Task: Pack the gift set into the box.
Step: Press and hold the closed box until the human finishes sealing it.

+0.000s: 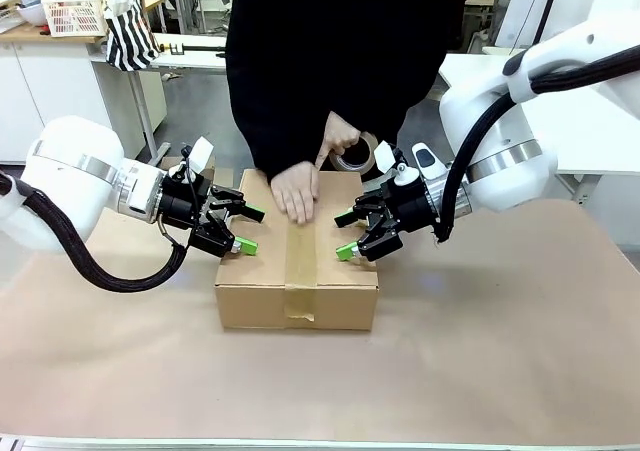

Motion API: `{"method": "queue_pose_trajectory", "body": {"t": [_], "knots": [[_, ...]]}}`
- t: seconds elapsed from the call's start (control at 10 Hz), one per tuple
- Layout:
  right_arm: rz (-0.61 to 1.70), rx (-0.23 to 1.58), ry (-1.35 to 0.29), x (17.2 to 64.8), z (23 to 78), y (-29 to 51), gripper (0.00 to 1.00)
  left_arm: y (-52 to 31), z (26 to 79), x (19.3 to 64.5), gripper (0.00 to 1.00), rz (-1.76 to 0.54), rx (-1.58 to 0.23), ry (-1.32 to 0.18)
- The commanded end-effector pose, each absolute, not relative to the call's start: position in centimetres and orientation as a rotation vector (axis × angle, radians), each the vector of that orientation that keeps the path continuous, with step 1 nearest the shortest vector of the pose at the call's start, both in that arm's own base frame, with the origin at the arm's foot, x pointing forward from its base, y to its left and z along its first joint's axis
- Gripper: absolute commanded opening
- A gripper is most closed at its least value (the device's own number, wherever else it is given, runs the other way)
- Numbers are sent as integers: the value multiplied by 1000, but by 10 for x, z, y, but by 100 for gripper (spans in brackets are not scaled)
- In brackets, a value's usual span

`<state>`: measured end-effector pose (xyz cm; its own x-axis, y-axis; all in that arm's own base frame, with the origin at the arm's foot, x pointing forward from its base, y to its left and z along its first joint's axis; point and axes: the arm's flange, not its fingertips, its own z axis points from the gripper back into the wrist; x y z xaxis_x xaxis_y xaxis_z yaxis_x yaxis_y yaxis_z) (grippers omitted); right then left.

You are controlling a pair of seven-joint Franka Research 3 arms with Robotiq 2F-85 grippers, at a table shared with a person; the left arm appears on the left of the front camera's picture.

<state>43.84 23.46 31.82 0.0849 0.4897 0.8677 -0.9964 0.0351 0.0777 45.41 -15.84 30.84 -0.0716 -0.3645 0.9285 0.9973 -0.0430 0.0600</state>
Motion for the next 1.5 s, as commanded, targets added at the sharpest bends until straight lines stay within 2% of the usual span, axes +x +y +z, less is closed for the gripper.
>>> {"method": "queue_pose_trajectory", "body": {"t": [0.0, 1.4], "knots": [[1321, 855, -777, 437, 316, 234, 100, -158, 307, 453, 100, -1444, -914, -965], [1321, 855, -777, 437, 316, 234, 100, -158, 307, 453, 100, -1444, -914, -965]]}}
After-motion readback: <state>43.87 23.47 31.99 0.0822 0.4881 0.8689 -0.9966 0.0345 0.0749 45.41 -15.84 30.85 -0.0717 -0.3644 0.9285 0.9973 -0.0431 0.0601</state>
